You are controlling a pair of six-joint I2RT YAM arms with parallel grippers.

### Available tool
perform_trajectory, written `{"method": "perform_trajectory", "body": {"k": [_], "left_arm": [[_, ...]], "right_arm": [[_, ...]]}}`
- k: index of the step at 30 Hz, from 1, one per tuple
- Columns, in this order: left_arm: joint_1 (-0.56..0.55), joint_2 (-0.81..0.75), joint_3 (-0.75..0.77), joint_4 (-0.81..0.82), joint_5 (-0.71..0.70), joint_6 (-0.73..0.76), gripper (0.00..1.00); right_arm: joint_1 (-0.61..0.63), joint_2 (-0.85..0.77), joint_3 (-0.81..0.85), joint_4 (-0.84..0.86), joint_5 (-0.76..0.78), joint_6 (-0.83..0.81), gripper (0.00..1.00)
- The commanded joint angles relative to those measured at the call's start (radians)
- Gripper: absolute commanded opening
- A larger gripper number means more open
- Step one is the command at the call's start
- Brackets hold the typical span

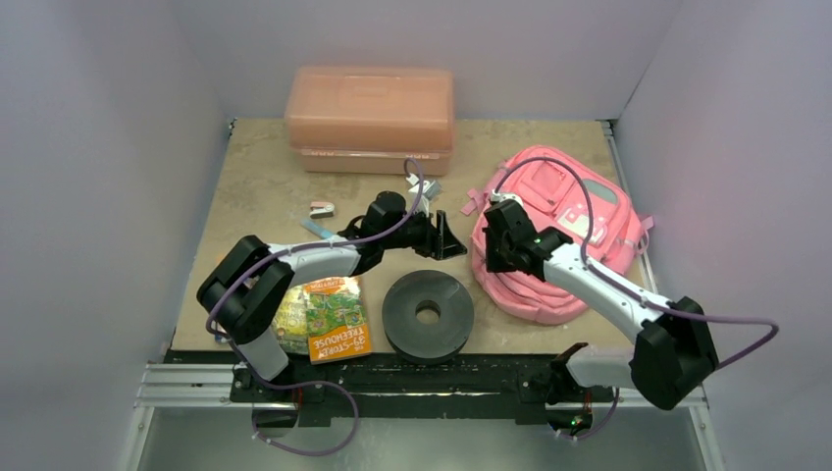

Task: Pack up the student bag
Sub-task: Unzip the student bag at the center of the board.

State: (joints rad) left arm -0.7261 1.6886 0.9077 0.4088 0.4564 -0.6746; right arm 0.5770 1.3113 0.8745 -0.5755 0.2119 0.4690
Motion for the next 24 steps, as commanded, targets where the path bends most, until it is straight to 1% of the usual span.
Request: {"method": "perform_trajectory", "body": {"k": [1,4,7,10,14,18,21,24], "left_arm": [[0.003,0.031,0.023,0.113,0.1,0.157,0.61],[0.0,0.081,0.056,0.166,0.169,0.185,0.61],[-0.015,0.101,0.061,0.226,0.172,0.214,0.58],[-0.037,0.126,0.11,0.148,0.168,0.275,0.54],[-0.064,0.171,0.145,0.144,0.18,0.287,0.47],[-0.096,0.193,0.173,0.12,0.157,0.317,0.44],[-0.112,0.2,0.183,0.108,0.118,0.338,0.37],[-0.117,0.193,0.173,0.122,0.074,0.34,0.24]], "right_arm": [[-0.001,-0.116,0.038,0.023,-0.023,-0.036,0.0],[-0.002,-0.136,0.045,0.032,-0.058,-0.05,0.0],[-0.002,-0.153,0.052,0.025,-0.064,-0.047,0.0],[-0.001,-0.171,0.057,0.025,-0.072,-0.042,0.0],[-0.003,-0.188,0.07,0.024,-0.078,-0.033,0.0],[-0.003,-0.201,0.085,0.014,-0.089,-0.026,0.0],[-0.002,-0.215,0.094,0.014,-0.089,-0.023,0.0],[-0.003,-0.223,0.099,0.009,-0.096,-0.021,0.0]]}}
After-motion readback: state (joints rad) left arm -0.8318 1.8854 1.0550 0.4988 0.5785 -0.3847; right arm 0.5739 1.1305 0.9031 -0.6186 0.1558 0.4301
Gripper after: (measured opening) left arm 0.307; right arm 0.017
